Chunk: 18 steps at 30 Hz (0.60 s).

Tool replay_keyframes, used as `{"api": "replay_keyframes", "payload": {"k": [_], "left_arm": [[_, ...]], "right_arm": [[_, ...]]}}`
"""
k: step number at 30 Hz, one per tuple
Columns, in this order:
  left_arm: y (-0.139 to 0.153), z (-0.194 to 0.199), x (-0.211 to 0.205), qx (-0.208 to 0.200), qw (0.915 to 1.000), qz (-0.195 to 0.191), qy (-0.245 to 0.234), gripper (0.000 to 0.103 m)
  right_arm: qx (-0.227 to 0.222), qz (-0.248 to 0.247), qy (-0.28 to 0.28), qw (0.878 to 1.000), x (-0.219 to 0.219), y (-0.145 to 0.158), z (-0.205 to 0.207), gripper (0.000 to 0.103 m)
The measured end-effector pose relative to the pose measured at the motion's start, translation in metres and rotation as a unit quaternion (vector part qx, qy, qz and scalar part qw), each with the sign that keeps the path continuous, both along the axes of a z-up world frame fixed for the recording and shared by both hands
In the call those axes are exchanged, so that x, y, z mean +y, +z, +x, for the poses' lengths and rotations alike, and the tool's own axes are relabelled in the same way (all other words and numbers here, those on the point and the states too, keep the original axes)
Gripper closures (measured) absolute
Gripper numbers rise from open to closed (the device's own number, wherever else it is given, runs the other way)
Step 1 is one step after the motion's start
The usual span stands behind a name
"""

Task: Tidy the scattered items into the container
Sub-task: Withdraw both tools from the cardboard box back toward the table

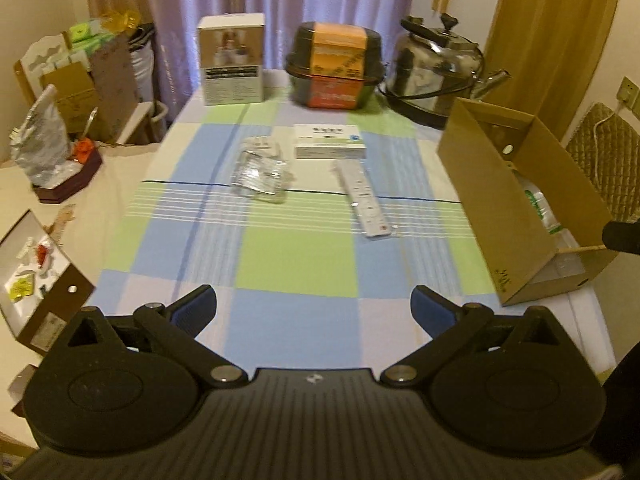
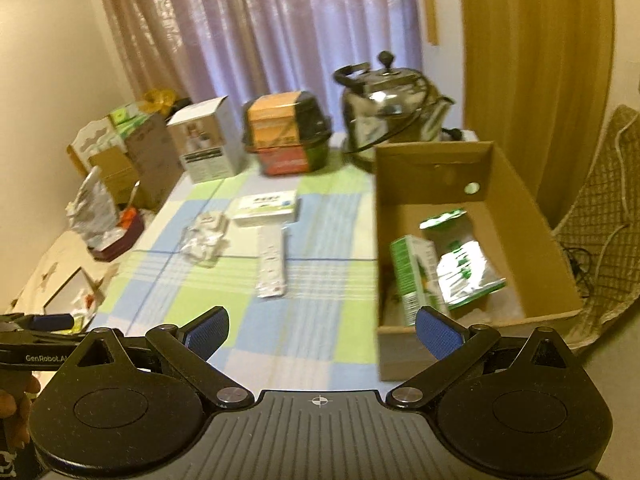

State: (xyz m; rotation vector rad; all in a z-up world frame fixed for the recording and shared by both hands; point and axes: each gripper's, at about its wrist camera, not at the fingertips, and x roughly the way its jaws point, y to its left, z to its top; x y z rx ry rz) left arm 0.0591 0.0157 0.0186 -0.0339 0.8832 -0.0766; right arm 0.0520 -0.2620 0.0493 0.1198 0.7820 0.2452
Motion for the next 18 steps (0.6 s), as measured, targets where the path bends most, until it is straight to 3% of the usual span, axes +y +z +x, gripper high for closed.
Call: {"api": "replay_keyframes", "payload": {"k": [18], "left_arm": [[0.006,-0.009,0.041,-0.008,0.9998,0.001,0.02,0.001]], "right_arm": [[0.015,-0.019,0.048,0.999,0.047,-0.007,-0.001,0.0]]}}
